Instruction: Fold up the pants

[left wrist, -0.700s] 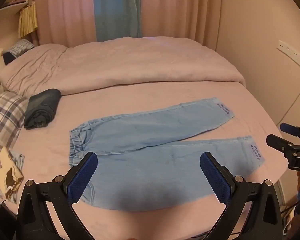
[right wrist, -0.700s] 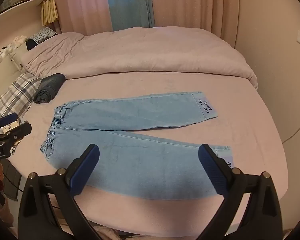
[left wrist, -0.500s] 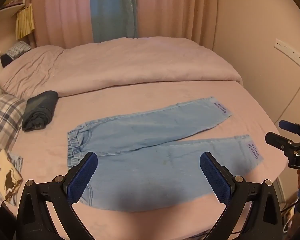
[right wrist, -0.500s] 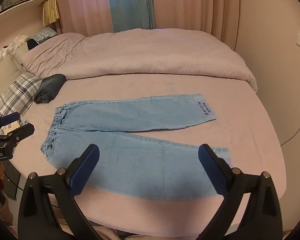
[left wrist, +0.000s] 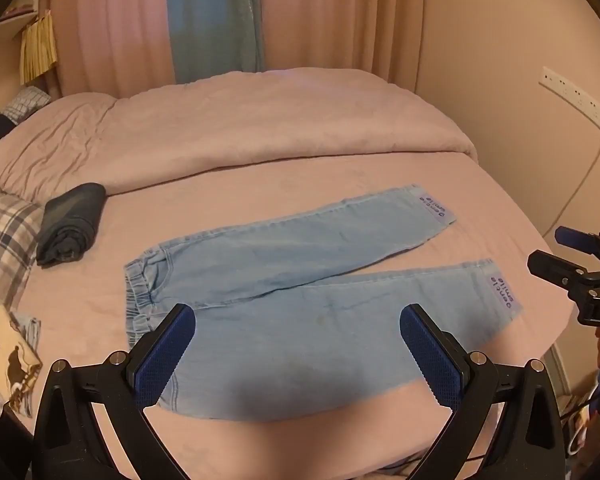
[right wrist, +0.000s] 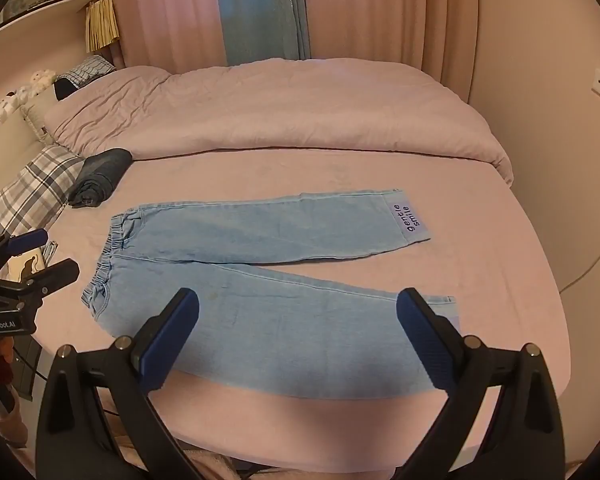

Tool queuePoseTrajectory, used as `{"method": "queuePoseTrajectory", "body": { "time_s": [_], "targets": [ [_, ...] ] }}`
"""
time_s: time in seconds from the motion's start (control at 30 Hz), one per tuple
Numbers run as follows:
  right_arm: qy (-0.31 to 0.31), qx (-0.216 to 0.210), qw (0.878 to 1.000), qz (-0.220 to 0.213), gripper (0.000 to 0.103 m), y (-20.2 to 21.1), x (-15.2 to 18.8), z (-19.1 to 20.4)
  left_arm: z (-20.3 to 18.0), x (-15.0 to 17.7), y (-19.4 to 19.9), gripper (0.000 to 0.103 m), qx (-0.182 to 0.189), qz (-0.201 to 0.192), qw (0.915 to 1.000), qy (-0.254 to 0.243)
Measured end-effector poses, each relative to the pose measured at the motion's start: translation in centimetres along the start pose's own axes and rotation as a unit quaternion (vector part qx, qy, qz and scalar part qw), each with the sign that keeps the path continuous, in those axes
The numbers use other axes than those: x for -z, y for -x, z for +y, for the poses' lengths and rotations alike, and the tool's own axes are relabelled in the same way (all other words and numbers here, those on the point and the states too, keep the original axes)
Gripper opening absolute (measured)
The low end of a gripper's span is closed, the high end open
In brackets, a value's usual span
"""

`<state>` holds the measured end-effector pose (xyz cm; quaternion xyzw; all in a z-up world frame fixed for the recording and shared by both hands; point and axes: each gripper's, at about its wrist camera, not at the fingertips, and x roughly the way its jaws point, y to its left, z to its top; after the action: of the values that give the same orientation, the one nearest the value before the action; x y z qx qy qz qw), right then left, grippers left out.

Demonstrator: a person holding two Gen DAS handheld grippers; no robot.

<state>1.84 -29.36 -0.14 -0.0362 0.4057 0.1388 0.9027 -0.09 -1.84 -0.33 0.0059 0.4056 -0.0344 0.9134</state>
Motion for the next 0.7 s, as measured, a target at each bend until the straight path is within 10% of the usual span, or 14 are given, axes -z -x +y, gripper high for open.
{"method": "queuePoseTrajectory", "body": {
  "time_s": [0.7],
  "targets": [
    [0.003, -0.001, 1.0, 0.0, 0.1, 0.04, -0.24, -0.13, 0.27, 0.4, -0.26, 0.102, 0.002, 0.003, 1.0, 0.002]
  ]
}}
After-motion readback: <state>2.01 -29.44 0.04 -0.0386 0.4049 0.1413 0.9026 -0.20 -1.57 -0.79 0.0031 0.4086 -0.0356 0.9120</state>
